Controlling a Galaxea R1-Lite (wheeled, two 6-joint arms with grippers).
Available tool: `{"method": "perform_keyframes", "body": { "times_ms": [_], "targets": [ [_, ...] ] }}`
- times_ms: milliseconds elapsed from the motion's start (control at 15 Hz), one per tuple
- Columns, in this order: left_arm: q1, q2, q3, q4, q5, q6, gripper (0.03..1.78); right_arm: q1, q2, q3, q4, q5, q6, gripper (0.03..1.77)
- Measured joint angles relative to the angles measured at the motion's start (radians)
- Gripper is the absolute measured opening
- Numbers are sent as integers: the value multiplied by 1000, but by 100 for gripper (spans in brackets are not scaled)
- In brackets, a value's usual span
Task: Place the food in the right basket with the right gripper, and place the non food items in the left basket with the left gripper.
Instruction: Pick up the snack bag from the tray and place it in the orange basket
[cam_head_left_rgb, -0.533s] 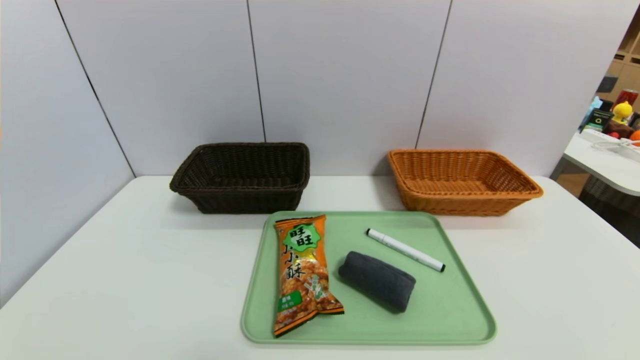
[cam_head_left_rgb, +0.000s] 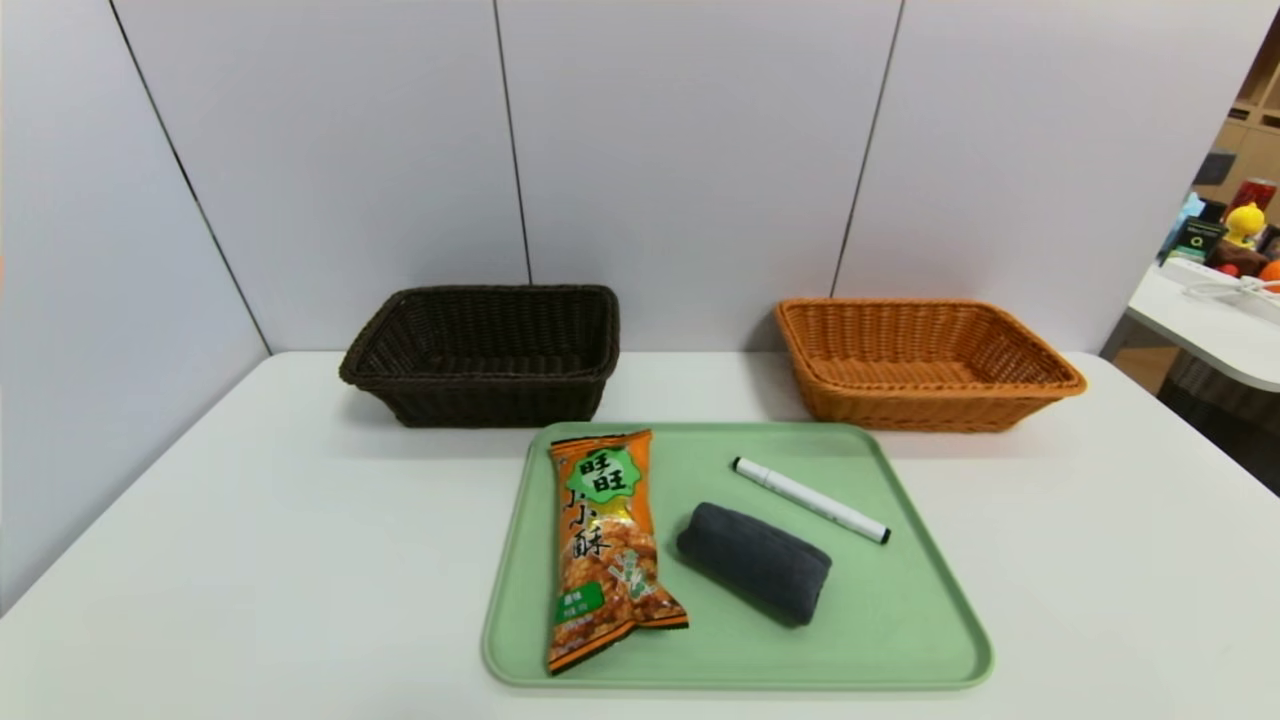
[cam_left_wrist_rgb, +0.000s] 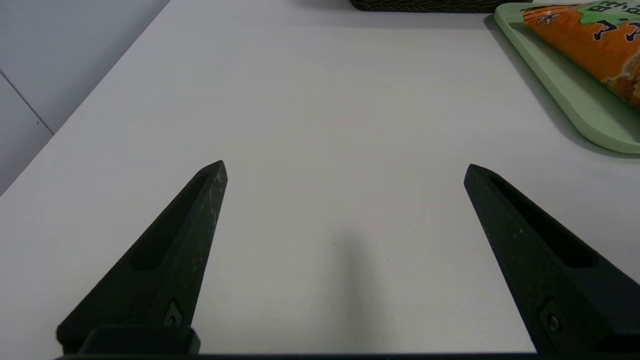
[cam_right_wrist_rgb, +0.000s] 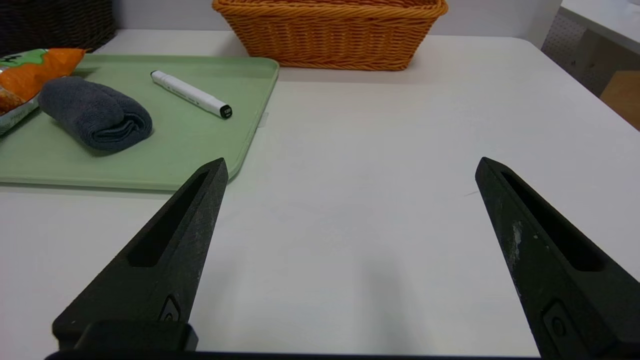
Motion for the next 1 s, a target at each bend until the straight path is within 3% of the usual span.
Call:
{"method": "perform_keyframes", "body": {
  "times_ms": [400, 600, 1000],
  "targets": [
    [0, 0, -33, 9, 11, -33, 169, 0, 0, -2, 4, 0, -1, 171],
    [-1, 1, -116, 72, 11, -65, 169, 0, 0, -16, 5, 5, 1, 171],
    [-2, 65, -247, 111, 8, -64, 169, 0, 42, -199, 172, 104, 13, 171]
  ]
}}
